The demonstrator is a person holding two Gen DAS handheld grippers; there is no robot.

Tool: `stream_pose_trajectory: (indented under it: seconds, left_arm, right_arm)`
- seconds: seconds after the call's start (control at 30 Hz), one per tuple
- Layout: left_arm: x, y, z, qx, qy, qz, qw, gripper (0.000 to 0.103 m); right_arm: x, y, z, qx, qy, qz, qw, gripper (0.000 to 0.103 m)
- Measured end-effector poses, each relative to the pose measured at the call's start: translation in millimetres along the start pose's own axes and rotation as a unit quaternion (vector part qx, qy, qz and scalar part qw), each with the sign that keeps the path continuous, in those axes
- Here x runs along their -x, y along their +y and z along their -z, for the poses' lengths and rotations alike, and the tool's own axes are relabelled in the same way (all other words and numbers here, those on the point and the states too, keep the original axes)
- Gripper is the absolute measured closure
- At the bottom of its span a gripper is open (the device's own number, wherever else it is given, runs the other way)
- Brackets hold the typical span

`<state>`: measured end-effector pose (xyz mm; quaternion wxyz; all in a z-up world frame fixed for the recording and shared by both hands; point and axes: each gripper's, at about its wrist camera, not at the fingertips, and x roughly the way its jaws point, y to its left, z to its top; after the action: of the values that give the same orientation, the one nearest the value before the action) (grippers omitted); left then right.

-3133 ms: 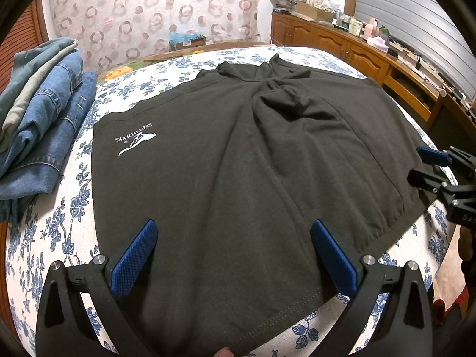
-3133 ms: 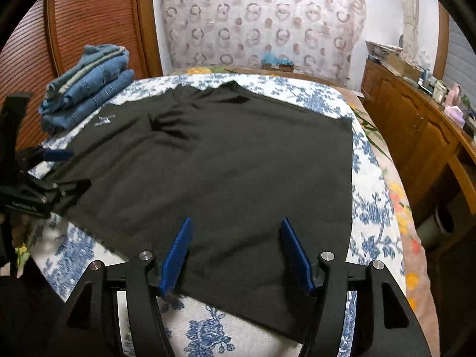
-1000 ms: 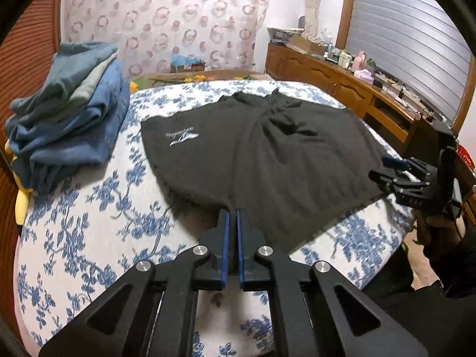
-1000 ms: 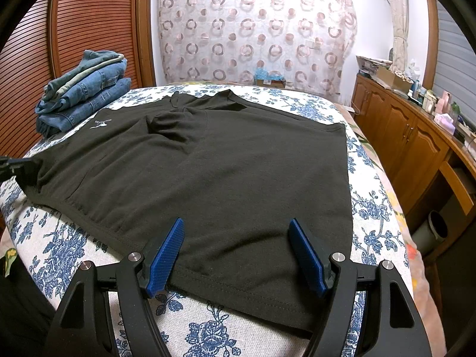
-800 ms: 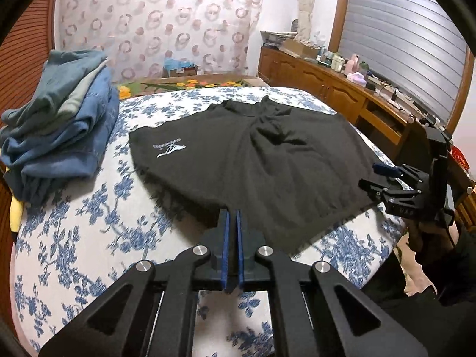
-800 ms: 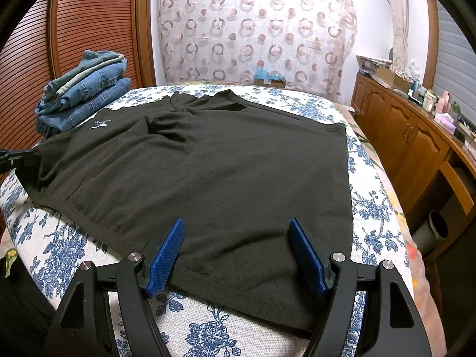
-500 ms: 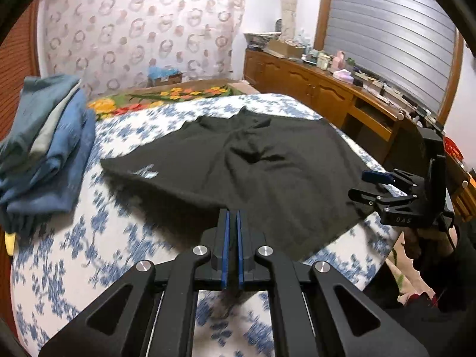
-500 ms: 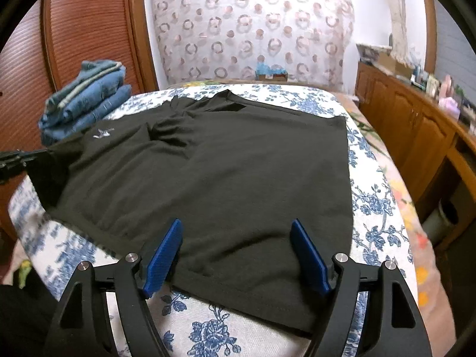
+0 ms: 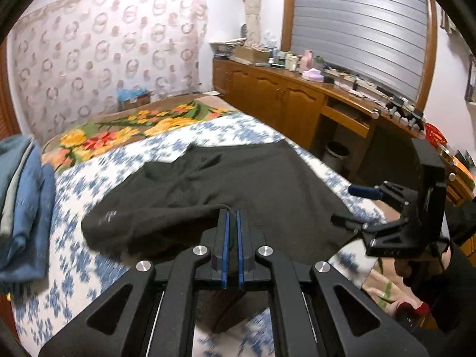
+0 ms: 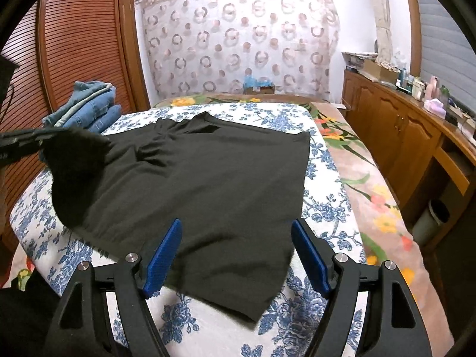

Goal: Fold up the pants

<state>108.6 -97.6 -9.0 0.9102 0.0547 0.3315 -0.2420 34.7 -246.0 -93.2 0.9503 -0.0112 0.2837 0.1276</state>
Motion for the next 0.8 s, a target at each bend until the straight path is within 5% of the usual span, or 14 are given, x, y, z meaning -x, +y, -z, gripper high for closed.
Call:
stream_pose_trajectory:
  seconds: [0.43, 0.53, 0.6, 0.7, 0.8]
  left_arm:
    - [-14, -28, -27, -0.013, -0.003, 0.013, 0.9998, 0.097]
    - [-20, -23, -24, -0.006, 0.009, 0.000, 0.9999, 0.081]
    - [-20, -18, -21, -0.001, 0.007, -0.012, 0.9999, 0.054]
    - [-14, -8, -15, 0.011, -0.002, -0.017, 0.9998, 0.027]
    - [-10, 0, -9, 0.017, -0.005, -0.025, 0.9995, 0.026]
  right_arm:
    - [9, -12, 7, -0.014, -0.011, -0.001, 1.000, 0.026]
    - [7, -12, 6, -0.014, -0.010, -0.003, 1.000, 0.026]
    - [6, -11, 6, -0.013, -0.009, -0.003, 1.000, 0.026]
    - [4, -8, 5, -0.011, -0.009, -0.007, 1.000, 0.027]
    - [1, -2, 2, -0.008, -0.009, -0.013, 1.000, 0.029]
